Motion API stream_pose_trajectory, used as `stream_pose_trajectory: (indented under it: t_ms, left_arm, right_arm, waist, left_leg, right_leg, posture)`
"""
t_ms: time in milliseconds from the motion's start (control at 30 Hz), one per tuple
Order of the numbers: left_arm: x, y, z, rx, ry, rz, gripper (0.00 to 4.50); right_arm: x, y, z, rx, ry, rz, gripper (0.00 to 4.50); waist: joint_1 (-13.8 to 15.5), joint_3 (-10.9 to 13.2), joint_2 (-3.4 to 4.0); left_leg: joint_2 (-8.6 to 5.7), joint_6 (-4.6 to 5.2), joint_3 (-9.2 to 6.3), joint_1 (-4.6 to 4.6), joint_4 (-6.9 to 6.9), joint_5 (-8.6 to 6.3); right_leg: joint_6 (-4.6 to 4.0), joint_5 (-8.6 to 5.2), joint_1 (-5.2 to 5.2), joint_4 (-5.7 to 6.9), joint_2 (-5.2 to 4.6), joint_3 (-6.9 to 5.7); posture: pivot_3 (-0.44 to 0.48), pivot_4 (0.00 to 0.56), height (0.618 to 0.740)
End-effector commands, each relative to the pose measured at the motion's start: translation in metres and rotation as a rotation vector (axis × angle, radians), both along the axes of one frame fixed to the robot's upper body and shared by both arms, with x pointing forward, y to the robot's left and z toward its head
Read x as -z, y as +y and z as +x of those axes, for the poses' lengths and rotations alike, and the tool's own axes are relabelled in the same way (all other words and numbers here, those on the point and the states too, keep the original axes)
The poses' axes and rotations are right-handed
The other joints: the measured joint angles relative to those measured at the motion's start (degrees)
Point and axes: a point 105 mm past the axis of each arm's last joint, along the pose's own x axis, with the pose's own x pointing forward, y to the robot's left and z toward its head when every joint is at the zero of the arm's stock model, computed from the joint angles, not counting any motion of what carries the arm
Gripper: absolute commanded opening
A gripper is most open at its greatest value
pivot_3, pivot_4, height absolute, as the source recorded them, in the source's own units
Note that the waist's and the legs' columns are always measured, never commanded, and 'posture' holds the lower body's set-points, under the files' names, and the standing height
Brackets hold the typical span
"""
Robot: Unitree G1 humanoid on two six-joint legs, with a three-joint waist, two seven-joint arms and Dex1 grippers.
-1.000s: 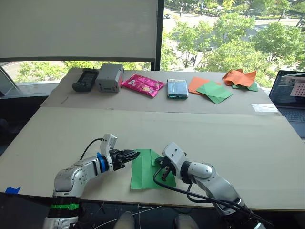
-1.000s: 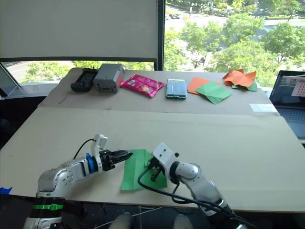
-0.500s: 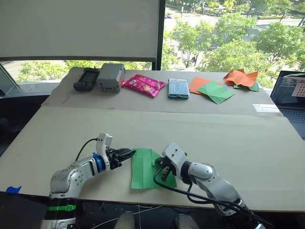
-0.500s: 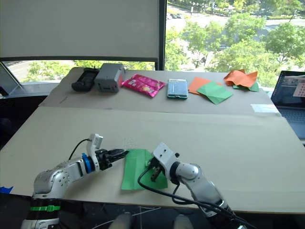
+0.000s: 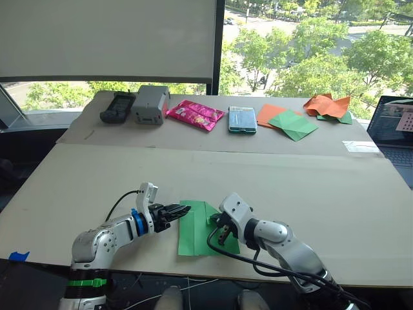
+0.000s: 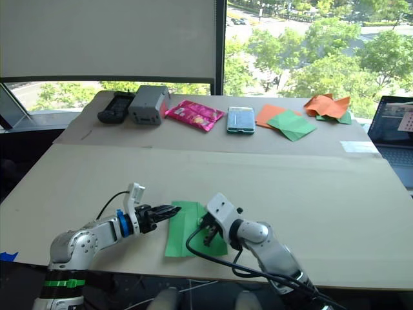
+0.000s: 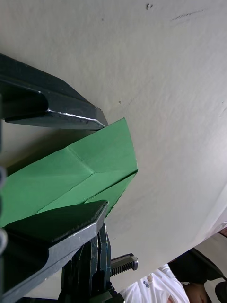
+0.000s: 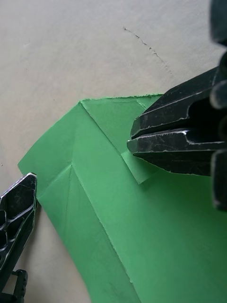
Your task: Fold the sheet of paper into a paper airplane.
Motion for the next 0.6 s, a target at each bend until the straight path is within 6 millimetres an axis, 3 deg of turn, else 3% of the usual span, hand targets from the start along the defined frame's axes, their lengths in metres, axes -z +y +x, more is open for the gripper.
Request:
stream_pose_trajectory:
  t_ms: [33,167,367,600]
  left_arm:
    - [-0.004,-0.001,0.001,-0.006,-0.019,-0.002,1.35]
    - [-0.005,0.003,0.004,-0.023,-0.040,0.019,0.02]
    - [-0.011,0.002,0.006,-0.002,-0.145,0.123,0.02]
    - [-0.020,-0.025,-0.012,0.196,-0.332,0.231,0.02]
  right_arm:
    - [0.001,0.000,-0.001,0.003,0.012,-0.002,0.00]
    - [0.001,0.000,-0.001,0.003,0.014,-0.002,0.00]
    - [0.002,0.000,-0.001,0.001,0.016,-0.004,0.00]
    - [-0.002,0.002,0.001,0.009,0.014,0.009,0.00]
  waist:
    - [-0.04,0.01,-0.02]
    - [-0.03,0.02,-0.02]
    - [-0.04,0.02,-0.03]
    - [-0.02,0.00,0.00]
  left_leg:
    - [0.00,0.00,0.00,-0.01,0.00,0.00]
    - [0.00,0.00,0.00,-0.04,-0.01,0.00]
    - [0.00,0.00,0.00,-0.10,-0.03,0.00]
    - [-0.01,0.00,0.02,-0.24,-0.13,0.00]
  right_leg:
    - [0.00,0.00,-0.03,0.00,0.00,0.00]
    - [0.00,0.00,-0.08,0.00,0.00,0.00]
    - [0.00,0.00,-0.20,0.00,0.00,0.02]
    - [-0.04,0.03,-0.48,0.01,0.01,0.10]
  posture:
    - [0.000,0.150,0.720]
    - [0.000,0.150,0.720]
    - [0.000,0.150,0.720]
    - [0.000,0.150,0.720]
